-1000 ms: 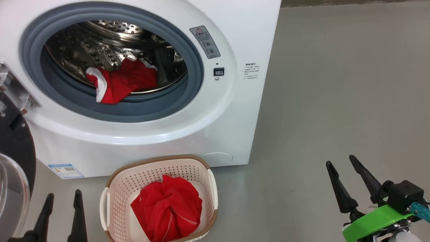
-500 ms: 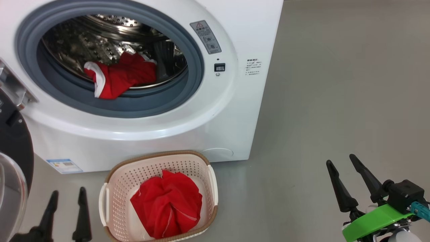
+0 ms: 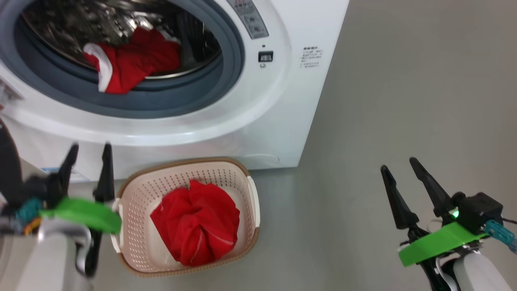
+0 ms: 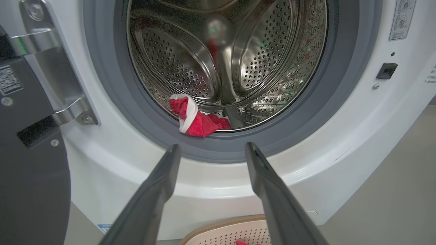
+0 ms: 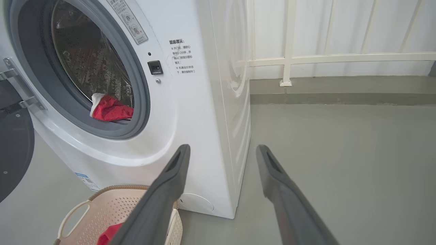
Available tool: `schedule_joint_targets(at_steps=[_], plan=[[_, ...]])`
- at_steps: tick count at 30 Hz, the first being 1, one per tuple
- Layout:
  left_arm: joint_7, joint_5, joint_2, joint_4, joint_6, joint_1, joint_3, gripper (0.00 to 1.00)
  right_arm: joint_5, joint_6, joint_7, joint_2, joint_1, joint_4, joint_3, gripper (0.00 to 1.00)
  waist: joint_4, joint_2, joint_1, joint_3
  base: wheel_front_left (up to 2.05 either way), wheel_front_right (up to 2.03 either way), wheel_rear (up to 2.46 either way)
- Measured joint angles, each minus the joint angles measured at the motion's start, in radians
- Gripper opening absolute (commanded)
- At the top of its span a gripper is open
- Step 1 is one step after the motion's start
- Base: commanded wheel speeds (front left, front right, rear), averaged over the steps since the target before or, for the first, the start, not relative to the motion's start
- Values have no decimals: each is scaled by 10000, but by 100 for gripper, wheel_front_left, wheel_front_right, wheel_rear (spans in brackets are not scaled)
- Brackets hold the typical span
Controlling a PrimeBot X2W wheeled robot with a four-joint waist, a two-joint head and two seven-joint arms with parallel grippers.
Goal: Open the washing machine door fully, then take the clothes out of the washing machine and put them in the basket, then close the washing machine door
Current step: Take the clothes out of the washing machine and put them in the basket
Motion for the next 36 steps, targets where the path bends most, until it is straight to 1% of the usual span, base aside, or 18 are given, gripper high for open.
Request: schedule_joint_targets(at_steps=[8,19,29,33,36], plan=[[155,6,378,2109,0,-2859,-591,100,-100,0,-2,270,-744,-8,230,100,-191,0,0,861,0,0,0],[420,215,564,4817,0,-5762,-1047,100,-117,0,-2,514,-1279,-10,341,100,-631,0,0,1748,0,0,0],[518,447,830,6801,104,-7545,-1252,100,-186,0,-2,732,-1688,-4,623,100,-1076,0,0,2326,0,0,0],[516,445,926,7396,286,-7980,-1246,100,-186,0,-2,782,-1732,0,692,100,-1223,0,0,2494,0,0,0],[497,445,1151,7674,405,-8244,-1246,100,-186,0,-2,813,-1924,6,809,100,-1335,0,0,2600,0,0,0]])
